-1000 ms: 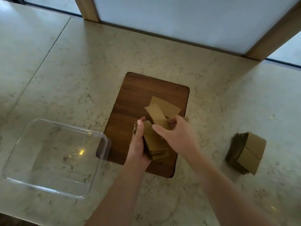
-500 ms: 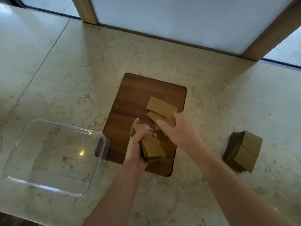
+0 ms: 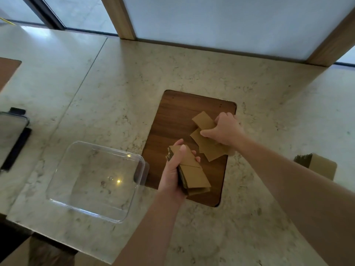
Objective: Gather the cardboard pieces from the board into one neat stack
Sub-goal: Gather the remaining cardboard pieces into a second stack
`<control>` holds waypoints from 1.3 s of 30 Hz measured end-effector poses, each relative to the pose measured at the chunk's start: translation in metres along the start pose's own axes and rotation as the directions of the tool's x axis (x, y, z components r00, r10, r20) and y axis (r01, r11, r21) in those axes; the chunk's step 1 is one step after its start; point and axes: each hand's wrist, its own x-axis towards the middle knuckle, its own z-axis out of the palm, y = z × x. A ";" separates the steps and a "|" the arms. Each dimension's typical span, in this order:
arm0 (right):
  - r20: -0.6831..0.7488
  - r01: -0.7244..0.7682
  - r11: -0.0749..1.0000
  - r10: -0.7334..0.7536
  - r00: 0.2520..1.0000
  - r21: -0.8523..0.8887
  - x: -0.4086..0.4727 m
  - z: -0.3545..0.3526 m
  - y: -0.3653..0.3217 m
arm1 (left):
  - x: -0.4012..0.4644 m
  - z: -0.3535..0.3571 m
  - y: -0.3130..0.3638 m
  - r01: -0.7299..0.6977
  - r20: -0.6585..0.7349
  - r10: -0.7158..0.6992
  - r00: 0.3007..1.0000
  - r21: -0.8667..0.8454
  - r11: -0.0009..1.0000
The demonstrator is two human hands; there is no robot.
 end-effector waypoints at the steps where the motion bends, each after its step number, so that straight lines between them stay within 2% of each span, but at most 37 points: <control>1: 0.016 -0.051 0.990 0.049 0.999 0.129 -0.008 0.000 0.000 | 0.001 0.000 -0.001 0.002 -0.027 -0.001 1.000 0.026 1.000; 3: 0.115 -0.152 0.918 0.117 0.986 0.367 -0.036 -0.003 -0.002 | 0.003 0.000 -0.003 -0.003 -0.062 0.007 0.998 0.070 0.998; 6: 0.247 -0.228 0.840 0.116 0.962 0.492 -0.087 0.001 -0.009 | 0.002 -0.001 -0.006 -0.019 -0.005 0.020 1.000 0.151 0.988; 8: 0.256 -0.207 0.826 0.079 0.963 0.524 -0.120 0.007 -0.012 | 0.000 -0.001 -0.009 -0.016 0.007 0.015 1.000 0.204 0.979; 12: 0.226 -0.180 0.815 0.061 0.972 0.552 -0.159 0.018 -0.023 | -0.003 -0.002 -0.012 0.022 -0.073 -0.008 0.997 0.195 0.981; 18: 0.143 -0.113 0.856 0.047 0.989 0.504 -0.166 0.033 -0.023 | 0.002 -0.005 -0.019 0.015 -0.095 -0.003 0.995 0.129 0.991; 22: 0.189 -0.110 0.846 0.011 0.982 0.522 -0.146 0.028 -0.009 | 0.006 -0.011 -0.018 0.022 -0.066 -0.018 0.998 0.067 0.998; 24: 0.138 -0.135 0.863 0.077 0.987 0.487 -0.126 0.024 0.001 | 0.007 -0.014 -0.018 0.013 -0.079 -0.008 0.997 0.070 0.997; 26: -0.014 -0.142 0.915 0.159 0.987 0.379 -0.106 0.025 0.008 | 0.007 -0.015 -0.018 -0.004 -0.087 0.010 0.996 0.068 0.998; 28: -0.125 -0.085 0.948 0.128 0.984 0.307 -0.090 0.029 0.008 | 0.009 -0.018 -0.019 -0.003 -0.082 0.007 0.997 0.051 0.999; 30: -0.176 -0.033 0.970 0.077 0.981 0.242 -0.075 0.030 0.005 | 0.009 -0.019 -0.019 0.003 -0.061 0.000 0.998 0.049 0.999; 35: -0.130 -0.086 0.993 0.096 0.987 0.079 -0.046 0.030 -0.015 | 0.004 -0.025 -0.024 0.045 -0.002 -0.045 0.999 0.038 0.998; 39: -0.059 -0.088 0.993 0.084 0.995 -0.075 -0.036 0.031 -0.025 | -0.001 -0.025 -0.028 0.073 -0.025 -0.072 0.997 0.049 0.996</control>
